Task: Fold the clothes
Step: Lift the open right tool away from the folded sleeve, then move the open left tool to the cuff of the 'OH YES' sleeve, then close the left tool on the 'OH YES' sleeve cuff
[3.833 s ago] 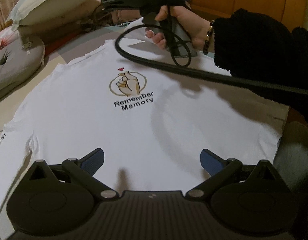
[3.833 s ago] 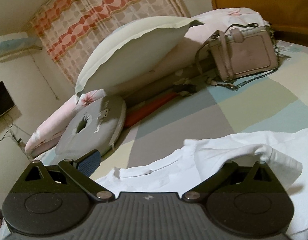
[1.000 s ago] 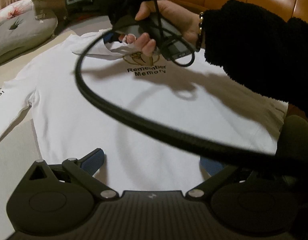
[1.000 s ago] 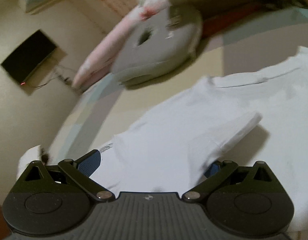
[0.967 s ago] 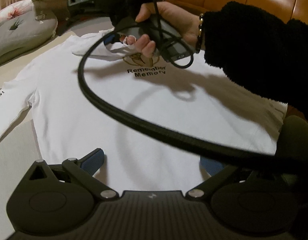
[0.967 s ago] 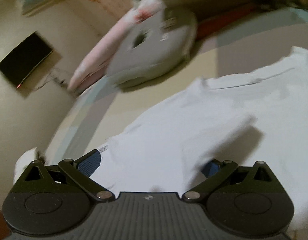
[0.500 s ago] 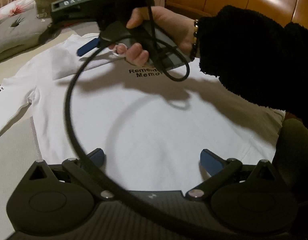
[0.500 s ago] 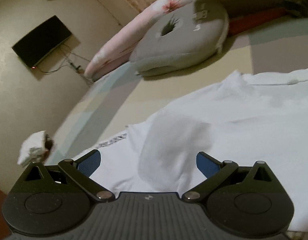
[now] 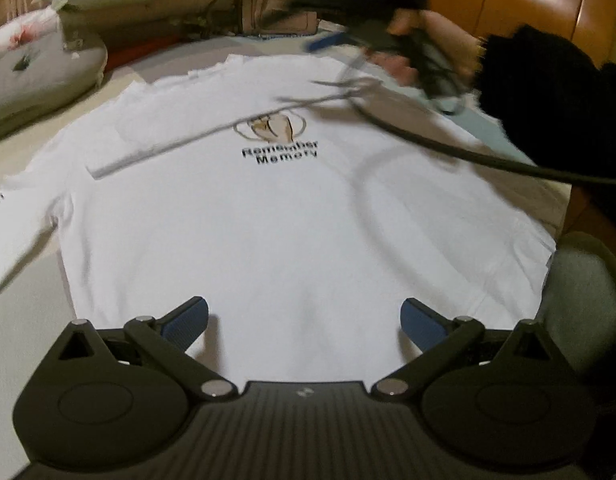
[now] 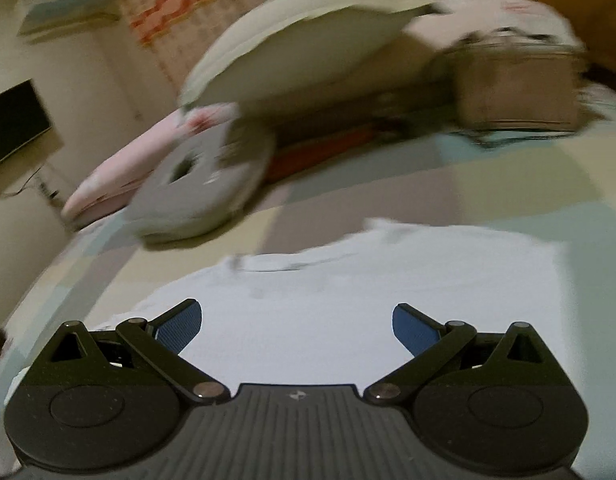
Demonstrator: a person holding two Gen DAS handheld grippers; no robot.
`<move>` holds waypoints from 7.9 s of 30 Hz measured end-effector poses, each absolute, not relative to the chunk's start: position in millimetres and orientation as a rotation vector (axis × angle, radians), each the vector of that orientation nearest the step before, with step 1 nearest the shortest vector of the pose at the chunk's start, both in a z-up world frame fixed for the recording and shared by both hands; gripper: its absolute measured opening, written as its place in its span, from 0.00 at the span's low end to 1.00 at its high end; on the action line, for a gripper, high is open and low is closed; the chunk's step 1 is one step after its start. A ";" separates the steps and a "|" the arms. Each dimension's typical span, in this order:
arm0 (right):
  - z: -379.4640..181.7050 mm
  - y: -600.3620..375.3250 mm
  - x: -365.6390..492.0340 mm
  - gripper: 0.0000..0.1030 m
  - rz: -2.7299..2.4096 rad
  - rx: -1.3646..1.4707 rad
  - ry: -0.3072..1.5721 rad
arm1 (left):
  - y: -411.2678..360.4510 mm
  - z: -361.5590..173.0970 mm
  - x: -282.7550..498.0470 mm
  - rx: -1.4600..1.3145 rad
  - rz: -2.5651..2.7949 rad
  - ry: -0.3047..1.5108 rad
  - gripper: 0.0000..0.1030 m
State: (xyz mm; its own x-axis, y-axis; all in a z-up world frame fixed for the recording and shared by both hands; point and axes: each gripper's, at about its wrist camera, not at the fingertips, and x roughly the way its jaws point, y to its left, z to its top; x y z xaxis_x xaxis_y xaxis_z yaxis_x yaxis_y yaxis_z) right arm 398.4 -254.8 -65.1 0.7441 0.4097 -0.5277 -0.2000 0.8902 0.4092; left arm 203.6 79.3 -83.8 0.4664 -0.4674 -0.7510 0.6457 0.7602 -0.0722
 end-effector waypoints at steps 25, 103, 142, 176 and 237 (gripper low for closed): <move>-122.9 -346.4 340.0 1.00 -0.178 -0.007 0.675 | -56.7 -103.2 318.2 0.135 -0.448 0.793 0.99; -126.8 -227.1 272.8 1.00 -0.048 0.066 0.717 | 28.4 -109.9 307.1 0.117 -0.305 0.847 0.99; -76.7 -202.4 250.0 1.00 0.416 0.389 0.598 | 172.1 43.9 295.7 0.077 0.059 0.762 0.99; -88.6 -154.5 254.9 1.00 0.452 0.329 0.633 | 338.0 -113.8 221.1 -0.287 0.292 0.634 0.99; -92.1 -155.2 257.3 1.00 0.452 0.344 0.654 | 405.6 -126.6 251.6 -0.726 0.395 0.349 0.99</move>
